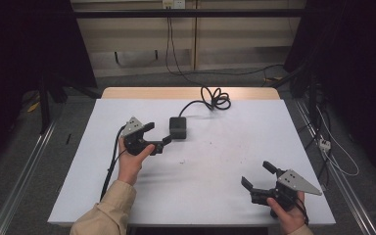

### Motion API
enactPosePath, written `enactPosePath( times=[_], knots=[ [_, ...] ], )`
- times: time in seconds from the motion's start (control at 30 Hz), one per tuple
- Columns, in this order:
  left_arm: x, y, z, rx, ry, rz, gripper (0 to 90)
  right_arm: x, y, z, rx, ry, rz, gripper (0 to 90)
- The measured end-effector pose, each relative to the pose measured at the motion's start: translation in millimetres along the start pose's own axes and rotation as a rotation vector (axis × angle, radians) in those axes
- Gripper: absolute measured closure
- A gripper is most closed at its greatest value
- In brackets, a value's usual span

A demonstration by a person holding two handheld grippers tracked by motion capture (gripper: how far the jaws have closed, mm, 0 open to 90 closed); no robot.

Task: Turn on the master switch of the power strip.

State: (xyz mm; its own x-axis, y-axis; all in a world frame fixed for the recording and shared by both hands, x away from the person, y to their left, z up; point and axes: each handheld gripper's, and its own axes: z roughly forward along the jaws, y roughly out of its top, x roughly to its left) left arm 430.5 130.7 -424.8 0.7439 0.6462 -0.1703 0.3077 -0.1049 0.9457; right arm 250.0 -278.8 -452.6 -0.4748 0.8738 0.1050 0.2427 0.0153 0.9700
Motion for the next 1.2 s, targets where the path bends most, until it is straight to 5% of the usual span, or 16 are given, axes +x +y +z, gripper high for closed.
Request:
enactPosePath(
  times=[1.2],
  knots=[
    [2.1,11.1,21.6,0.018,0.008,-0.005,9.6,0.4,0.2,0.0,-0.002,0.001,0.001,2.6]
  ],
)
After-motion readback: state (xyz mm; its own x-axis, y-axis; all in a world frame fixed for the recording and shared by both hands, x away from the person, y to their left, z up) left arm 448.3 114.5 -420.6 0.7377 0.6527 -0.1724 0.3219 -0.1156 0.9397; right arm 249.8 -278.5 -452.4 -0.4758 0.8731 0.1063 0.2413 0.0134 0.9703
